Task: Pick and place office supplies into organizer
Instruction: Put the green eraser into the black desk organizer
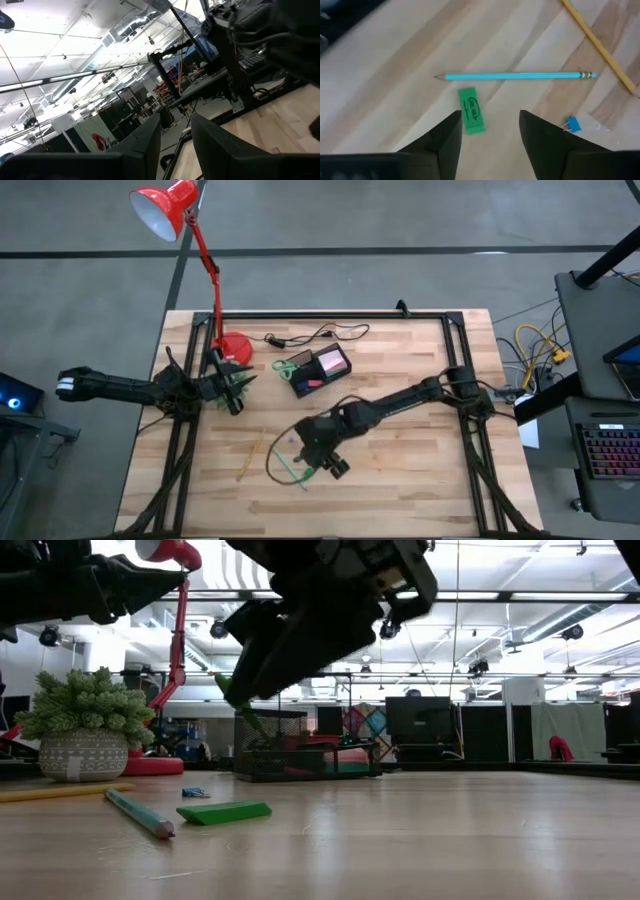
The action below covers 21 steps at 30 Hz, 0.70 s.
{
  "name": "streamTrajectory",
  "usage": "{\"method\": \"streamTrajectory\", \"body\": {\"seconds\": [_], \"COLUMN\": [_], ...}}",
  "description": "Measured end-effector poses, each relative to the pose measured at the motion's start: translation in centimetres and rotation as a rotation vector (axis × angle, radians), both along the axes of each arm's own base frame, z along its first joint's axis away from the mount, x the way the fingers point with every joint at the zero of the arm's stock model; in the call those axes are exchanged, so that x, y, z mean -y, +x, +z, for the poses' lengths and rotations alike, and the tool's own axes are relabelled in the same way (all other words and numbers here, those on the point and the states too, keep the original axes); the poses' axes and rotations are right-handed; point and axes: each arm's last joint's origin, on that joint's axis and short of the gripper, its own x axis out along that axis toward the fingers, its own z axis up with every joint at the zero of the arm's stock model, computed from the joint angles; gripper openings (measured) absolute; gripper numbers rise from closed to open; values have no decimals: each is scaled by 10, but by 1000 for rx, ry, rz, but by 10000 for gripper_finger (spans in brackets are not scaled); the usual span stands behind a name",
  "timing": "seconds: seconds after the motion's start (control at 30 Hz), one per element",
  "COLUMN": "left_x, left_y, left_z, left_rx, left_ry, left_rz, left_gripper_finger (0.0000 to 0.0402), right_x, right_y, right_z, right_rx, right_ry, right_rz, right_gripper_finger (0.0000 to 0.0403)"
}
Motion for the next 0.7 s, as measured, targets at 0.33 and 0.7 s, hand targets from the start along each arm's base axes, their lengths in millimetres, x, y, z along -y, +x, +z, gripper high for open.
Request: {"method": "streamTrajectory", "body": {"seconds": [0.33,0.7], "left_x": [0,0], "left_y": [0,0], "left_z": [0,0], "left_rx": [0,0], "left_ry": [0,0], "left_rz": [0,0], "left_gripper_finger": [96,96], "right_x": [-13,-18], "right_y": [4,12], "right_z": [-36,-58], "right_rx": [-37,-28], "right_ry": [-90,-66], "right_rz": [0,-12], "right_gripper_finger": [214,215]}}
